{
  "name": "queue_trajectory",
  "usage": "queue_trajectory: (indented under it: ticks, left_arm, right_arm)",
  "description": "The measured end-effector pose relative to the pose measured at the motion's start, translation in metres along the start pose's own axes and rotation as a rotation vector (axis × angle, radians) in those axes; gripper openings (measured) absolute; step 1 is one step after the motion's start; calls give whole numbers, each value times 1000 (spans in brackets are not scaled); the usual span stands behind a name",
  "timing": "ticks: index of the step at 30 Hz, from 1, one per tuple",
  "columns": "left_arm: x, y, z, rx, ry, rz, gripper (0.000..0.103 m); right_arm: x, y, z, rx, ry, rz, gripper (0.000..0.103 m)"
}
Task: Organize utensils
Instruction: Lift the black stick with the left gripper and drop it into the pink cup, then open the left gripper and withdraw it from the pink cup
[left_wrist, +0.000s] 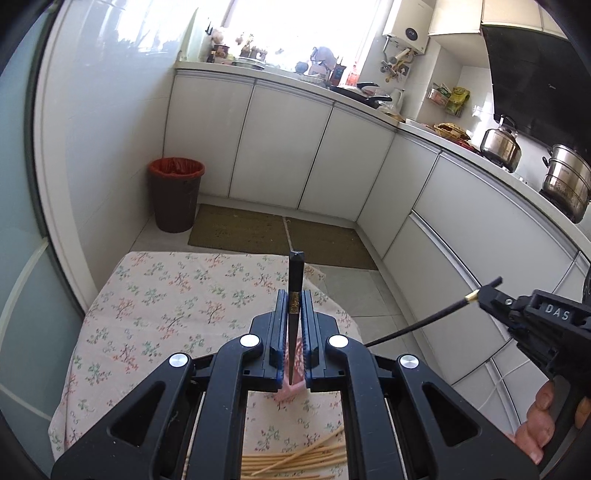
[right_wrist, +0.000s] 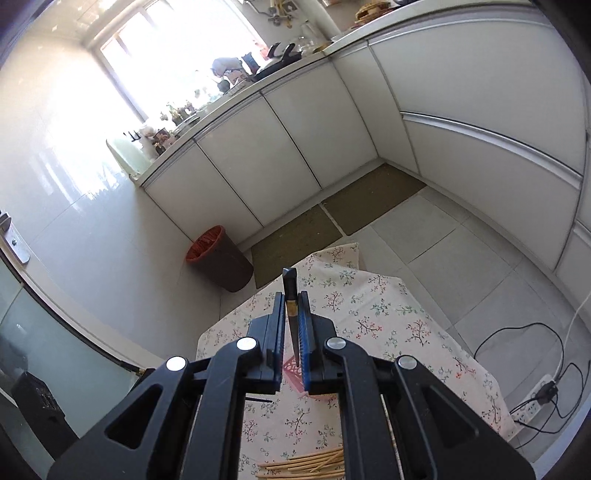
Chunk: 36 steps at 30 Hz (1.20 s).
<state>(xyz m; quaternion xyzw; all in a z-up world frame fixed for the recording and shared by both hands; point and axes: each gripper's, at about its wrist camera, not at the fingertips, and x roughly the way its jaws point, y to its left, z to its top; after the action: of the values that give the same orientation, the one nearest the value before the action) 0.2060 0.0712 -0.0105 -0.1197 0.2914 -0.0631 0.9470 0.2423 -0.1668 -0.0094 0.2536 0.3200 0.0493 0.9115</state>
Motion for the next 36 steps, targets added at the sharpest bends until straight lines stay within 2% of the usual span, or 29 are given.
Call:
queue_trajectory:
  ticks: [7,12,14,21,23,25,27,29,36]
  left_arm:
    - [50,-9,-1,22,18,10,8]
    - [83,-3,-11,23,52,1,8]
    - [83,4,-13,-2,52,-28,16]
    - [53,17,-2,-58,-3,-48,25]
    - [45,16,-2,-54,-4,-42,29]
    - [39,15,-6,-43,0,-23,33]
    - [34,15,-12,-33,7,-3,36]
    - [30,15,-19,-32,22,7,45]
    - [6,17,-40,-48,22,45,72]
  right_arm:
    - [59,13,-12,-109,33,-57,7]
    - [91,8,-21,-128,77,-33,8]
    - [93,4,-23,-119,73,-21,11]
    - [69,4,-21,-137,27,-5,12]
    - [59,5,-21,-139,18,-8,18]
    - [49,5,-24,-148,3,-21,30]
    - [39,6,-28,-167,-16,-42,34]
    - [31,7,-34,-186,-31,-69,35]
    - [-1,5,-58,-218,-92,-161,65]
